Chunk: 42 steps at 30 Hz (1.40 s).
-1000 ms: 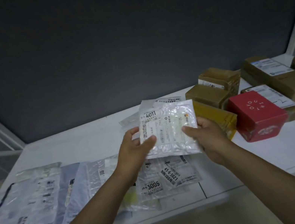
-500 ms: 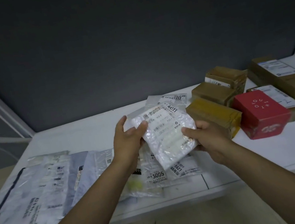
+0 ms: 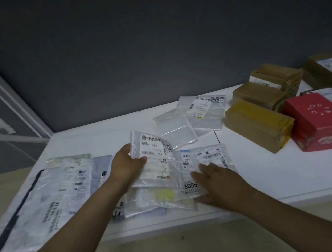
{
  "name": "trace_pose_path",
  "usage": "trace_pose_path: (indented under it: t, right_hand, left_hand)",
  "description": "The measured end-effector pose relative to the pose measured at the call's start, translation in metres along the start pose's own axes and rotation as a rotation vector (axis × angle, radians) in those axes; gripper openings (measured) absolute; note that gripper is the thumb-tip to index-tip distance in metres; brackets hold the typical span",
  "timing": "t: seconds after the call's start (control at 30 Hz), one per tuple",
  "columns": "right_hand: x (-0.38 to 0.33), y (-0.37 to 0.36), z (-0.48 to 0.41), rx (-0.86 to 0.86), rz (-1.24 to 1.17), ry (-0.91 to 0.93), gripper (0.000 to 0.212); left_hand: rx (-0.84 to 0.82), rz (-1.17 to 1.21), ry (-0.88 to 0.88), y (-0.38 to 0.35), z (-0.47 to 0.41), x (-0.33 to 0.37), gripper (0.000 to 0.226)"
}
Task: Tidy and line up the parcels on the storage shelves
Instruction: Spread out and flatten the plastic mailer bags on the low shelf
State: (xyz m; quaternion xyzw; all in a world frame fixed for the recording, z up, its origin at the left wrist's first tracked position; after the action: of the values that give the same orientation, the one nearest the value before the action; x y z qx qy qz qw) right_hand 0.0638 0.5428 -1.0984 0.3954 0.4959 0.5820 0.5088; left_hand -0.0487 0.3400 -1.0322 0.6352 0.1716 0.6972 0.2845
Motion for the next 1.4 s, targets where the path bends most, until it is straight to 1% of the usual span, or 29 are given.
trace_pose_path:
  t: [0.03,0.07,0.1,0.13,0.17,0.23,0.3,0.37,0.4,0.43,0.5,0.53,0.6,0.7,0.77,0.83,0.9,0.93,1.0,1.07,1.1,1.17,1.27,1.3,1.33,1.37,1.4]
  right_hand:
    - [0.001,0.002,-0.001,0.061,0.025,0.001,0.063]
    - [0.002,0.005,0.000,0.146,0.009,-0.004,0.059]
    - [0.003,0.008,0.001,0.214,-0.036,-0.025,0.063]
    - [0.007,0.010,0.003,0.246,-0.079,-0.071,0.066]
    - [0.011,0.012,0.004,0.264,-0.126,-0.137,0.061]
    - [0.020,0.015,0.005,0.313,-0.271,-0.265,0.045]
    - [0.029,0.016,0.007,0.412,-0.373,-0.366,0.045]
    - [0.038,0.020,0.011,0.516,-0.439,-0.431,0.047]
    - [0.040,0.020,0.012,0.552,-0.427,-0.415,0.048]
    - [0.039,0.020,0.013,0.581,-0.374,-0.358,0.049]
    - [0.035,0.016,0.015,0.647,-0.221,-0.205,0.045]
    - [0.033,0.014,0.016,0.630,-0.130,-0.143,0.043]
    - [0.029,0.007,0.018,0.557,0.023,-0.064,0.047]
    - [0.024,-0.008,0.017,0.454,0.119,0.037,0.048]
    - [0.020,-0.017,0.014,0.352,0.129,0.089,0.051]
    - [0.017,-0.022,0.010,0.279,0.103,0.102,0.057]
    - [0.015,-0.020,0.007,0.256,0.068,0.116,0.061]
    - [0.014,-0.018,0.006,0.259,0.047,0.120,0.061]
    - [0.016,-0.010,0.004,0.260,-0.033,0.099,0.063]
    - [0.024,0.000,0.001,0.301,-0.174,0.060,0.070]
    - [0.029,0.007,-0.001,0.314,-0.250,0.048,0.073]
    - [0.044,0.014,-0.008,0.347,-0.313,0.002,0.073]
    - [0.065,0.019,-0.016,0.340,-0.266,-0.086,0.070]
    - [0.070,0.016,-0.018,0.309,-0.250,-0.096,0.063]
    - [0.074,0.012,-0.019,0.255,-0.241,-0.093,0.053]
    - [0.076,0.008,-0.020,0.196,-0.232,-0.085,0.048]
    - [0.077,0.005,-0.021,0.154,-0.216,-0.075,0.047]
  left_hand:
    - [0.019,-0.008,0.001,0.002,0.000,-0.003,0.025]
    - [0.047,-0.014,0.005,0.004,0.000,-0.005,0.022]
    - [0.076,-0.009,0.008,0.005,0.001,-0.007,0.020]
    - [0.098,0.001,0.013,0.005,0.002,-0.007,0.019]
    - [0.106,0.006,0.016,0.004,0.003,-0.008,0.019]
    - [0.082,0.007,0.013,-0.004,0.007,-0.007,0.016]
    - [0.027,0.028,-0.007,-0.017,0.012,-0.005,0.016]
    - [-0.038,0.016,-0.050,-0.034,0.018,-0.003,0.022]
    - [-0.074,-0.025,-0.082,-0.043,0.020,-0.002,0.029]
    - [-0.112,-0.078,-0.120,-0.052,0.021,-0.001,0.038]
    - [-0.186,-0.189,-0.189,-0.069,0.021,-0.003,0.061]
    - [-0.224,-0.255,-0.209,-0.076,0.020,-0.005,0.073]
    - [-0.276,-0.405,-0.210,-0.085,0.019,-0.010,0.088]
    - [-0.233,-0.528,-0.170,-0.084,0.010,-0.020,0.091]
    - [-0.201,-0.587,-0.162,-0.079,0.005,-0.028,0.085]
    - [-0.198,-0.687,-0.148,-0.076,0.004,-0.031,0.075]
    - [-0.161,-0.798,-0.140,-0.072,0.004,-0.026,0.065]
    - [-0.116,-0.847,-0.163,-0.070,0.003,-0.020,0.060]
    - [-0.006,-0.876,-0.291,-0.069,-0.005,-0.004,0.053]
    - [0.031,-0.809,-0.427,-0.074,-0.021,0.012,0.053]
    - [0.007,-0.790,-0.462,-0.080,-0.032,0.018,0.054]
    - [-0.081,-0.814,-0.458,-0.093,-0.056,0.026,0.059]
    - [-0.232,-0.807,-0.360,-0.111,-0.085,0.026,0.070]
    - [-0.264,-0.795,-0.341,-0.115,-0.090,0.024,0.069]
    - [-0.271,-0.794,-0.341,-0.117,-0.094,0.022,0.062]
    - [-0.251,-0.806,-0.358,-0.118,-0.095,0.022,0.050]
    - [-0.219,-0.824,-0.386,-0.118,-0.095,0.023,0.037]
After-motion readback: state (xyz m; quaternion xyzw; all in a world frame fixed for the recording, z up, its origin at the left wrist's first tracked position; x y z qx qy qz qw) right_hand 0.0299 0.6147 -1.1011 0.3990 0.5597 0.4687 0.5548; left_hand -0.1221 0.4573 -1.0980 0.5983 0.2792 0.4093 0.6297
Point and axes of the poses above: each hand's wrist, its own z-axis away from the middle knuckle, its own y-axis out of the back of the hand, x = y × z, the point moved 3 cm from there along -z, towards the middle knuckle, and after that the axes turned 5 degrees about -x, right-handed, at the moved point
